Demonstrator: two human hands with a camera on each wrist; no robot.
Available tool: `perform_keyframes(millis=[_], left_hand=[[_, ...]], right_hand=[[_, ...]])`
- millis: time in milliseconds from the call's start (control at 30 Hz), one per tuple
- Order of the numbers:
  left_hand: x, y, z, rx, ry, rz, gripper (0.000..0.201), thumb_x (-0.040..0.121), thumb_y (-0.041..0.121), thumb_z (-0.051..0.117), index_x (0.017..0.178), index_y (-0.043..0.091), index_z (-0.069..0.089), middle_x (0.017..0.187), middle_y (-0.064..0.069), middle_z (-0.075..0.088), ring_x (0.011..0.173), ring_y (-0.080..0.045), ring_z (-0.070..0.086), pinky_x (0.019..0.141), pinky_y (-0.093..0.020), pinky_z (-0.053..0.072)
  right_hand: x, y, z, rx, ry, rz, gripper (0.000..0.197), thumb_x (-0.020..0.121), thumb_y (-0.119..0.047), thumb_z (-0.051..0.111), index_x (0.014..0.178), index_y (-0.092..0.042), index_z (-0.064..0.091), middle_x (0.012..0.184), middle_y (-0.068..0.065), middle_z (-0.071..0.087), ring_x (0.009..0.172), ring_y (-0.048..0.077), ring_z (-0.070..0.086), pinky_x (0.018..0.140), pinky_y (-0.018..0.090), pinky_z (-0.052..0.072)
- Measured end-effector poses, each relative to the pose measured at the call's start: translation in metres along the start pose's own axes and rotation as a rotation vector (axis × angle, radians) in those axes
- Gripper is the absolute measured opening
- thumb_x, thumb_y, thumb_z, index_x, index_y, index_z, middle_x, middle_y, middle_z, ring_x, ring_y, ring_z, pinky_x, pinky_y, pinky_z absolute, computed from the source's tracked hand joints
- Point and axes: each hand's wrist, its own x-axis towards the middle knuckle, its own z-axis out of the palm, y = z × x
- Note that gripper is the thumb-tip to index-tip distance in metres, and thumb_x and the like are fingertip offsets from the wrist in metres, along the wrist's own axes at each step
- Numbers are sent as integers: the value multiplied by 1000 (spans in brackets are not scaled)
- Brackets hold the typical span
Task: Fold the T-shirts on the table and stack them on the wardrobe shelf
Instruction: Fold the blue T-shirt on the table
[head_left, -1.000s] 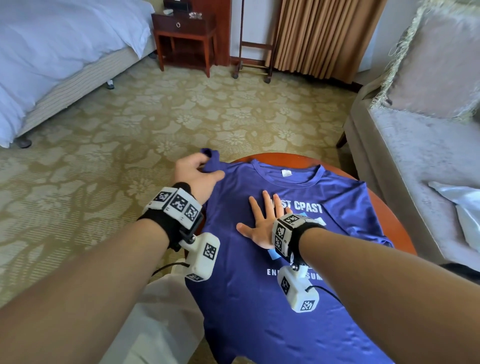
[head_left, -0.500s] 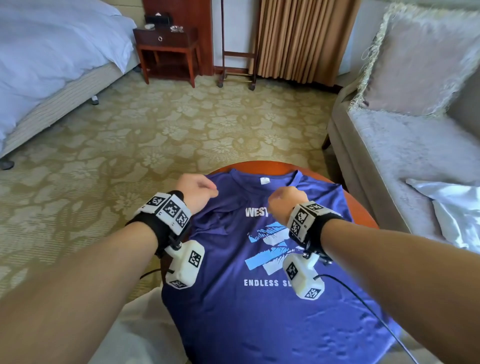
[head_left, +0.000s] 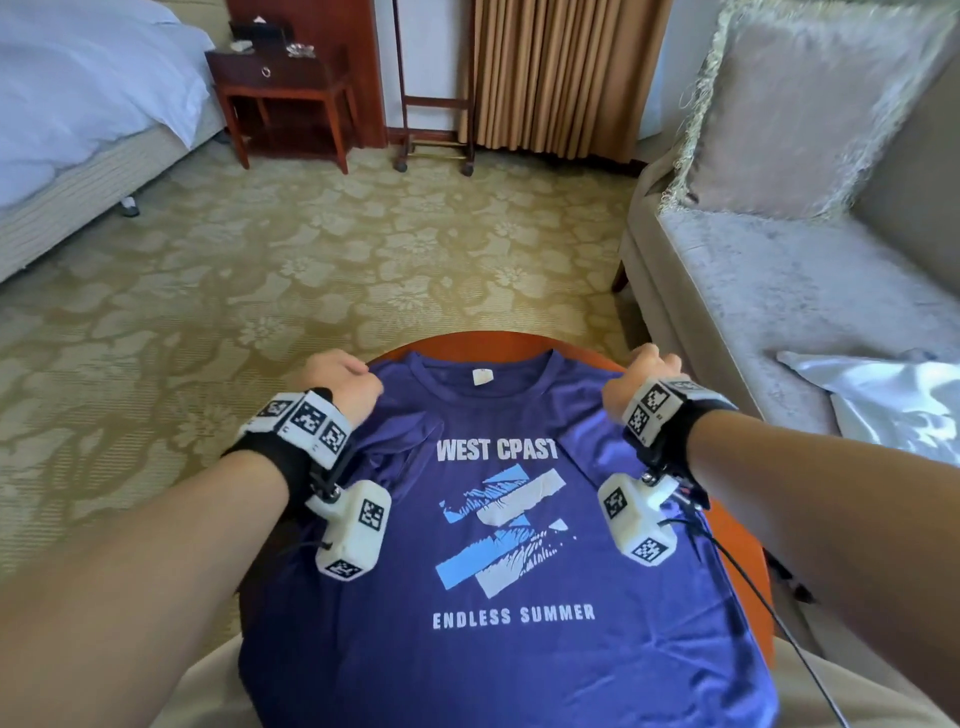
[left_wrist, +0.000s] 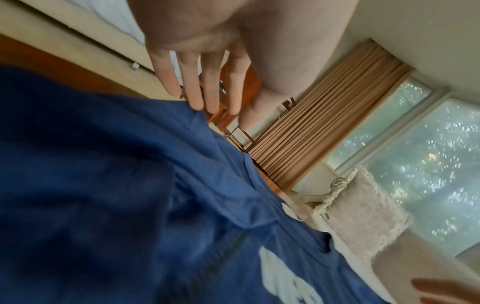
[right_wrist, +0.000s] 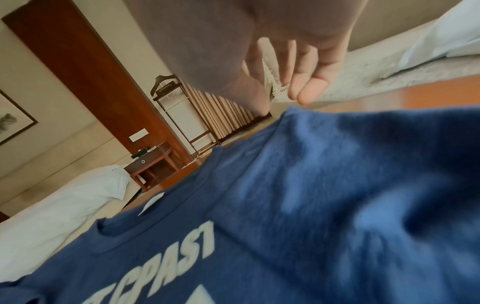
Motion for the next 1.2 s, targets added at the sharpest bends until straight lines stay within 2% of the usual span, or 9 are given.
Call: perform_keyframes(millis=[133, 333, 500, 600, 733, 833, 1000, 1100, 1200], left_hand=[[27, -3, 0, 291, -34, 18, 46, 81, 9, 62, 126, 15, 57, 129, -10, 59, 118, -32, 54, 100, -36, 45], [45, -14, 10, 363, -153, -12, 70, 73, 3, 70, 139, 12, 49, 139, -9, 53, 125, -31, 51, 103, -36, 44], [53, -10, 14, 377, -89, 7, 58, 72, 1, 73, 127, 10, 61, 129, -10, 61, 117, -31, 57, 100, -35, 47], [57, -2, 16, 407, -154, 24, 32, 71, -3, 72, 100, 10, 74, 104, -10, 71, 100, -31, 64, 91, -35, 53], [60, 14, 22, 524, -203, 60, 10, 78, 2, 70, 84, 8, 75, 89, -9, 71, 80, -27, 60, 69, -25, 46], [68, 25, 23, 551, -224, 76, 6, 78, 6, 72, 82, 11, 73, 88, -11, 71, 82, -29, 62, 68, -27, 47], [84, 46, 12, 371, -52, 136, 12, 79, 4, 66, 70, 12, 65, 82, -11, 66, 81, -28, 61, 69, -27, 45], [78, 54, -3, 154, 38, 178, 22, 74, 0, 71, 62, 15, 61, 75, -10, 64, 71, -22, 55, 66, -28, 44], [57, 59, -25, 32, 31, 231, 31, 70, -5, 74, 59, 19, 59, 71, -10, 62, 68, -19, 53, 65, -29, 44]], right_hand=[[24, 4, -2, -115, -53, -51, 57, 87, -19, 51, 142, -19, 35, 142, 12, 37, 130, 36, 39, 110, 44, 33], [41, 7, 12, -152, -120, -104, 56, 87, -21, 57, 140, -16, 41, 143, 18, 37, 132, 38, 34, 107, 44, 32], [54, 7, 10, -124, -124, -96, 38, 80, -21, 55, 117, -14, 62, 114, 15, 60, 102, 33, 56, 86, 32, 47], [59, 4, 9, -81, -111, -75, 41, 68, -23, 52, 106, -18, 67, 96, 12, 66, 77, 30, 60, 76, 30, 50], [66, 1, 6, -34, -88, -54, 35, 69, -23, 53, 100, -14, 69, 94, 13, 66, 76, 30, 62, 73, 28, 50], [76, -6, 5, 36, -48, -41, 32, 76, -20, 55, 104, -12, 68, 96, 13, 64, 80, 32, 61, 79, 30, 53], [89, -16, -13, 158, 94, -37, 29, 84, -15, 55, 108, -11, 70, 111, 18, 65, 99, 35, 62, 90, 29, 49], [81, -17, -32, 242, 155, -48, 29, 82, -9, 51, 101, -12, 73, 94, 14, 63, 81, 32, 58, 82, 26, 48], [59, -9, -52, 289, 192, -86, 32, 81, -6, 51, 103, -15, 73, 97, 13, 64, 77, 28, 51, 77, 23, 46]])
